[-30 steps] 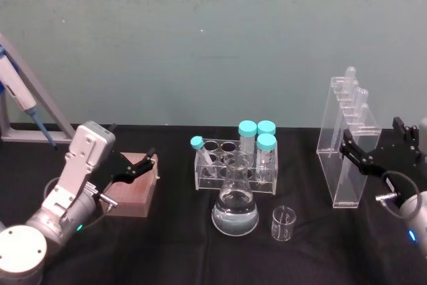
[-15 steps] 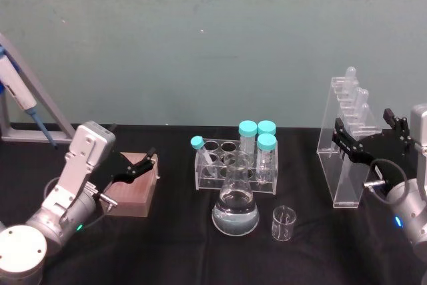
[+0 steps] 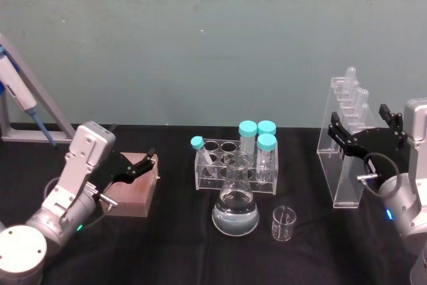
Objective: Place the experimental apparatus aside using one hand.
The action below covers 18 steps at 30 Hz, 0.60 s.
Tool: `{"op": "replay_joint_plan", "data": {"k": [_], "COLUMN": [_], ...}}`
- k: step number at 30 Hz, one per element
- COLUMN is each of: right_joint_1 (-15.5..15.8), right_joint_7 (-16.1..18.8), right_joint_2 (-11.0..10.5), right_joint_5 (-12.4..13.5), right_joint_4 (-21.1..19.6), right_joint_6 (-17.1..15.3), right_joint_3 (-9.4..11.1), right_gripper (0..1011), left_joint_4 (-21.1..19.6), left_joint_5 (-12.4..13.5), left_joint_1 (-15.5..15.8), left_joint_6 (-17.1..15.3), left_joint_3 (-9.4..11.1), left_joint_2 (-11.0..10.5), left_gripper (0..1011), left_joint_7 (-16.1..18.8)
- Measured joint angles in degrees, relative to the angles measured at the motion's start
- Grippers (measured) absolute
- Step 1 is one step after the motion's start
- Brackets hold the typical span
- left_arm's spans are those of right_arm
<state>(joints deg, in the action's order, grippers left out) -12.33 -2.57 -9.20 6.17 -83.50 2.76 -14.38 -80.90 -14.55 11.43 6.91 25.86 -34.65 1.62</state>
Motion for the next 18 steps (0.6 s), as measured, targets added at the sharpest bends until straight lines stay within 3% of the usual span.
{"op": "replay_joint_plan", "data": {"k": [18], "right_joint_1": [-0.02], "right_joint_7": [-0.16], "right_joint_2": [3.05], "right_joint_5": [-2.47], "right_joint_4": [1.34], "right_joint_6": [0.27], "right_joint_3": [2.49], "right_gripper": [1000], "left_joint_4": [0.0], "left_joint_5": [0.0], "left_joint_1": [0.0], "left_joint_6": [0.0], "left_joint_3": [0.0], "left_joint_2": [0.0], "left_gripper": [1000], "left_joint_7": [0.0]}}
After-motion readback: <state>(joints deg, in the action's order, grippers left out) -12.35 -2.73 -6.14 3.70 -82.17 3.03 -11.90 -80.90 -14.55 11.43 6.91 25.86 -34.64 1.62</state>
